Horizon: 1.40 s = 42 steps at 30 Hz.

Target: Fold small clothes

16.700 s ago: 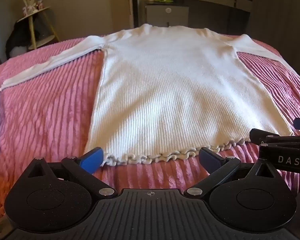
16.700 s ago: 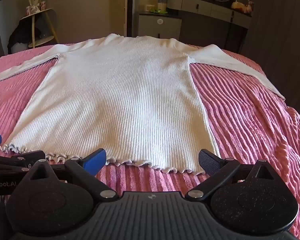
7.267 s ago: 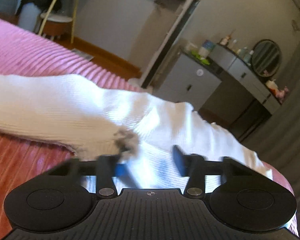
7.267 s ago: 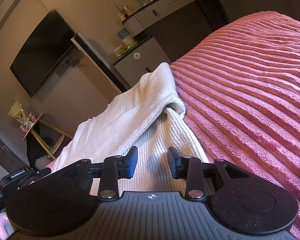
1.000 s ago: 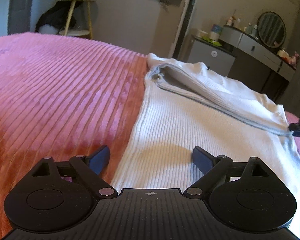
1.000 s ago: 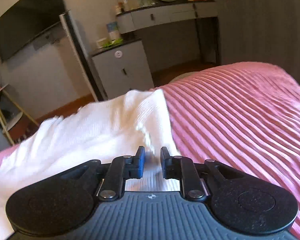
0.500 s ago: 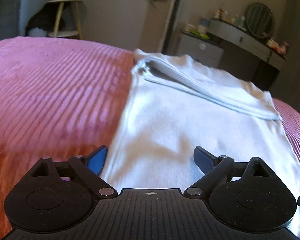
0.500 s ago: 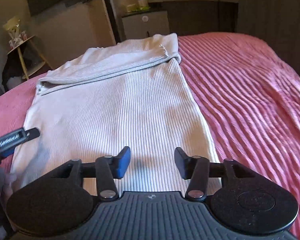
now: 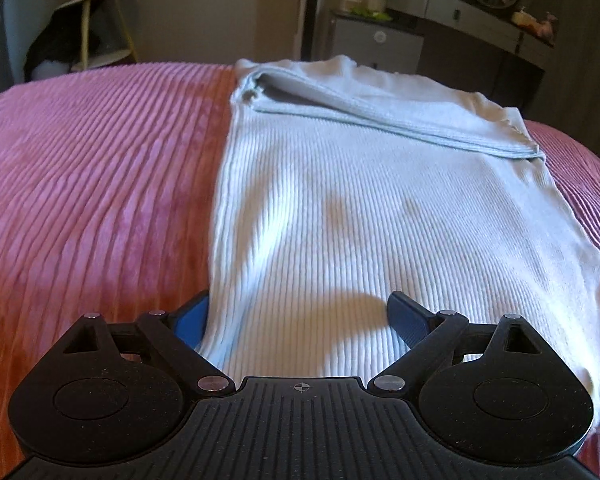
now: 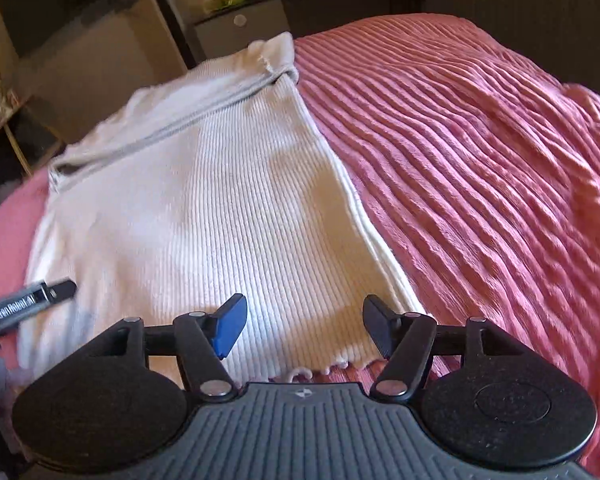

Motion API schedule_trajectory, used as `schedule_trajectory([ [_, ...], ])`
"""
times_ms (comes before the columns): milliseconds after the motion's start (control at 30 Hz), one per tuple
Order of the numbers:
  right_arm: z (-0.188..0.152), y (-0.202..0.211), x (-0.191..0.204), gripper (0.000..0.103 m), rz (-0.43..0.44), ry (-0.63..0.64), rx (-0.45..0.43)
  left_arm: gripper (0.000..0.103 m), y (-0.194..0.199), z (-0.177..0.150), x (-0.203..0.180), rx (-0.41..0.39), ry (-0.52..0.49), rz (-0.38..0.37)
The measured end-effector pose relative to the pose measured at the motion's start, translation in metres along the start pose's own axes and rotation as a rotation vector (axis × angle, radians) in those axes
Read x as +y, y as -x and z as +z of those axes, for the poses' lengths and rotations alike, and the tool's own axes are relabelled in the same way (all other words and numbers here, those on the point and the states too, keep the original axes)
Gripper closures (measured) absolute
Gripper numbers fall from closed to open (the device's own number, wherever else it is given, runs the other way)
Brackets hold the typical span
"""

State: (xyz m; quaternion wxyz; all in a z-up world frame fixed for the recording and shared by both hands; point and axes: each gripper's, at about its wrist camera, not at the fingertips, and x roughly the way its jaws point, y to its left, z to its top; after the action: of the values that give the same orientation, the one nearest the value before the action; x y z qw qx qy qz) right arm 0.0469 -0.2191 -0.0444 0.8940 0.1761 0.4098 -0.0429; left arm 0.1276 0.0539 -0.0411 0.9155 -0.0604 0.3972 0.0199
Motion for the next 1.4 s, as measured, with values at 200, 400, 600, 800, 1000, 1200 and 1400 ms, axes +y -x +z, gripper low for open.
schedule_trajectory([
  [200, -0.003, 0.008, 0.001, 0.036, 0.005, 0.013, 0.009, 0.007, 0.01, -0.007, -0.008, 0.04, -0.042, 0.024],
  [400, -0.006, 0.011, 0.002, 0.031, 0.018, 0.042, 0.035, 0.007, 0.018, -0.012, -0.009, 0.072, -0.032, 0.024],
  [600, -0.006, 0.006, 0.004, 0.031, 0.019, 0.06, 0.073, 0.007, 0.024, -0.016, -0.011, 0.093, -0.053, 0.025],
  [800, -0.007, 0.002, 0.006, 0.03, 0.011, 0.07, 0.095, 0.007, 0.023, -0.016, -0.009, 0.109, -0.045, 0.013],
  [1000, -0.006, -0.002, -0.001, 0.03, 0.038, 0.031, 0.105, 0.007, 0.027, -0.016, -0.004, 0.102, -0.003, -0.02],
  [1200, -0.003, -0.001, -0.008, 0.03, 0.073, -0.028, 0.1, 0.009, 0.036, -0.015, 0.001, 0.072, 0.052, -0.081],
  [1400, 0.015, 0.014, -0.03, 0.039, 0.191, -0.137, 0.073, 0.009, 0.044, -0.013, 0.015, 0.069, 0.123, -0.125],
])
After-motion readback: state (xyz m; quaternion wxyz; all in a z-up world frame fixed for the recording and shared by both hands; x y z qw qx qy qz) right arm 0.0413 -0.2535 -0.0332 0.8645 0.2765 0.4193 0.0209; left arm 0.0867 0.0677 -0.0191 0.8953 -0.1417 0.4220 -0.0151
